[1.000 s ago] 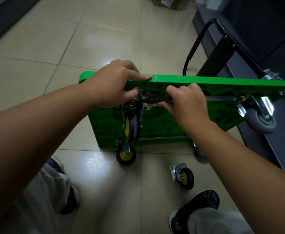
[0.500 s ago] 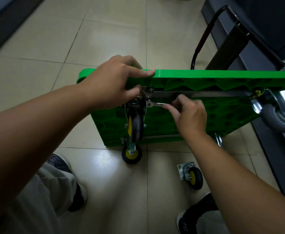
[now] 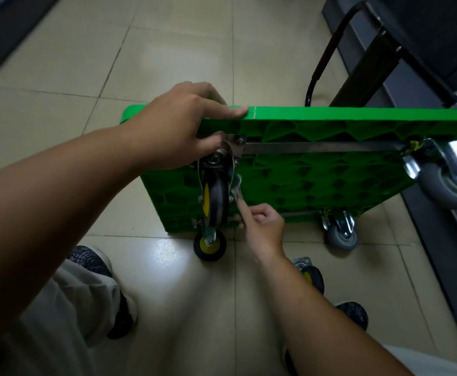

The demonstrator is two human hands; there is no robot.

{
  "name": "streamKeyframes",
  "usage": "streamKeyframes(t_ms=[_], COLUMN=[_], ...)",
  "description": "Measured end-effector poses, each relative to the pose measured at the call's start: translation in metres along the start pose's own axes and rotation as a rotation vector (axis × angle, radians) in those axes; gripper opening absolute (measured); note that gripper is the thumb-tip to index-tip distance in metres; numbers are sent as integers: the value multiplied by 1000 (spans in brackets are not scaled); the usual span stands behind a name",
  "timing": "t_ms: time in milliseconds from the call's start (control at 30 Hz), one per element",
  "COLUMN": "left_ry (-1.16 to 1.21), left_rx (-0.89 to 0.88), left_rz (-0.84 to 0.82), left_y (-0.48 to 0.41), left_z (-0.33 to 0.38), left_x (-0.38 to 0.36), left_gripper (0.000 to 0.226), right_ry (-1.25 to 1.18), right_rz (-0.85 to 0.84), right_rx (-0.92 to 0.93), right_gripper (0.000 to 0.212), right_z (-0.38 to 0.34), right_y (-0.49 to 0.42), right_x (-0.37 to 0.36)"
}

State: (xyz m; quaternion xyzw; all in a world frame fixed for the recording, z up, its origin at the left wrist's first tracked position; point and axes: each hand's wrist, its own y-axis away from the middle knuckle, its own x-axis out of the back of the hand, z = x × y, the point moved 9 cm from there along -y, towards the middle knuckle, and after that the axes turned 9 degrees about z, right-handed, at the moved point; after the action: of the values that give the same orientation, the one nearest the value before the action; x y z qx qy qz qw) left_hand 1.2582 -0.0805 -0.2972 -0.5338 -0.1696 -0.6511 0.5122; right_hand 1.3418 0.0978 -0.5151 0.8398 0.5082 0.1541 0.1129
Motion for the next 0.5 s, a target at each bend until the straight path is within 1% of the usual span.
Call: streamKeyframes(t_ms=[33, 100, 133, 167, 200, 233, 333, 400, 433, 500], left_ry=[4, 17, 21, 23, 26, 28, 30, 24, 22, 20], left_rx=[2, -3, -5, -6, -7, -9, -8, -9, -10, -8], left_rz=[-4, -2, -1, -1, 2, 4, 3, 4, 5, -1], left_y=[0, -1, -1, -1, -1, 0, 1, 0, 0, 0], left_z=[0, 0, 0, 0, 0, 0, 0, 0, 1, 1], left_x=[-1, -1, -2, -2, -2, -2, -2, -2, -2, -2], left_gripper=[54, 54, 53, 53, 53, 53, 54, 53, 53, 54], right_ry=[210, 769, 1002, 1132, 1167, 1146, 1032, 1100, 1151, 1195], right_rz=[-16, -40, -52, -63, -60, -34, 88, 150, 170, 161], right_rx=[102, 297, 411, 550, 696, 823, 1075, 1247, 1304, 1322], right_gripper=[31, 38, 37, 36, 35, 36, 34, 33, 32, 30], right_z=[-5, -25, -41, -62, -86, -112, -179, -206, -215, -222], right_y=[-7, -18, -20, -19, -14, -6, 15, 30, 35, 36], right_x=[14, 37, 43, 45, 44, 42, 31, 15, 8, -1])
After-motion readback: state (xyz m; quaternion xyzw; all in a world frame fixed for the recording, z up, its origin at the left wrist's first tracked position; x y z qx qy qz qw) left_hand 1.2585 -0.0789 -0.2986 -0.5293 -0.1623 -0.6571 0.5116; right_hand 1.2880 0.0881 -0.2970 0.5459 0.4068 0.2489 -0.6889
